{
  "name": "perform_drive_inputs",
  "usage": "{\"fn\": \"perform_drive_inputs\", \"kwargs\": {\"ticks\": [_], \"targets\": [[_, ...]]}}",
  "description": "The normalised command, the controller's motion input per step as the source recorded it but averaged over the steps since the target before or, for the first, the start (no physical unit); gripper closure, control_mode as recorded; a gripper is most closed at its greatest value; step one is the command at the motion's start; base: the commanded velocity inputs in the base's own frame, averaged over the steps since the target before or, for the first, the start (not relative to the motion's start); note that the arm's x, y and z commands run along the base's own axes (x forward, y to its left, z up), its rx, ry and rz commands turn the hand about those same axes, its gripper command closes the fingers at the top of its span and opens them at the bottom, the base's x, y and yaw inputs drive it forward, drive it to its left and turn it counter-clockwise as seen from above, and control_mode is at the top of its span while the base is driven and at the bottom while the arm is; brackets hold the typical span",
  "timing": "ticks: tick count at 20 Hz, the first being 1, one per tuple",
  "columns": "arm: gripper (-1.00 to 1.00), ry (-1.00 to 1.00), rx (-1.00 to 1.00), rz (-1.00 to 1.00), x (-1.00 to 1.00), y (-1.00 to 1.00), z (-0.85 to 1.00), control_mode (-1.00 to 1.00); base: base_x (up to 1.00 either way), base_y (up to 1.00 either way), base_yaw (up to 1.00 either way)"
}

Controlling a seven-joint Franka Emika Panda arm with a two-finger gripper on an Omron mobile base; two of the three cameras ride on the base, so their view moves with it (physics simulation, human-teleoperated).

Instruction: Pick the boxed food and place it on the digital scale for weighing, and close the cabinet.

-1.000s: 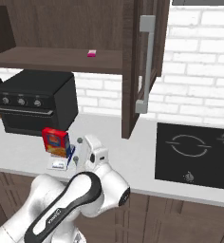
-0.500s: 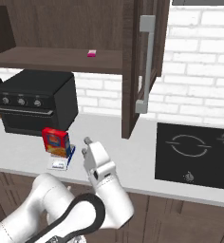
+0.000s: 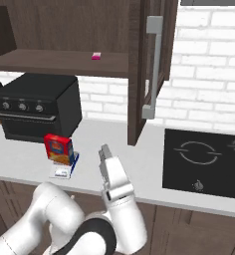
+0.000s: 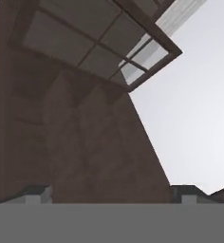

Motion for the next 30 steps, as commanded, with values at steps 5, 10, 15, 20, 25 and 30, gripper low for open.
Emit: {"fn": "perform_drive_inputs", "kwargs": {"ticks": [5, 10, 15, 20, 25, 30], "targets": [[-1.0, -0.06, 0.06, -0.1, -0.43, -0.58, -0.17, -1.0, 0.0, 0.0, 0.0], [-1.0, 0.0, 0.13, -0.12, -0.05, -0.72, 0.48, -1.0, 0.0, 0.0, 0.0], [-1.0, 0.02, 0.09, -0.04, 0.0, -0.55, 0.44, -1.0, 0.0, 0.0, 0.0], [-1.0, 0.03, 0.04, 0.0, 0.01, -0.5, 0.19, -1.0, 0.0, 0.0, 0.0], [-1.0, -0.01, 0.0, 0.04, 0.22, -0.18, 0.13, -1.0, 0.0, 0.0, 0.0], [-1.0, -0.04, 0.0, 0.36, 0.27, 0.0, 0.43, -1.0, 0.0, 0.0, 0.0]]}}
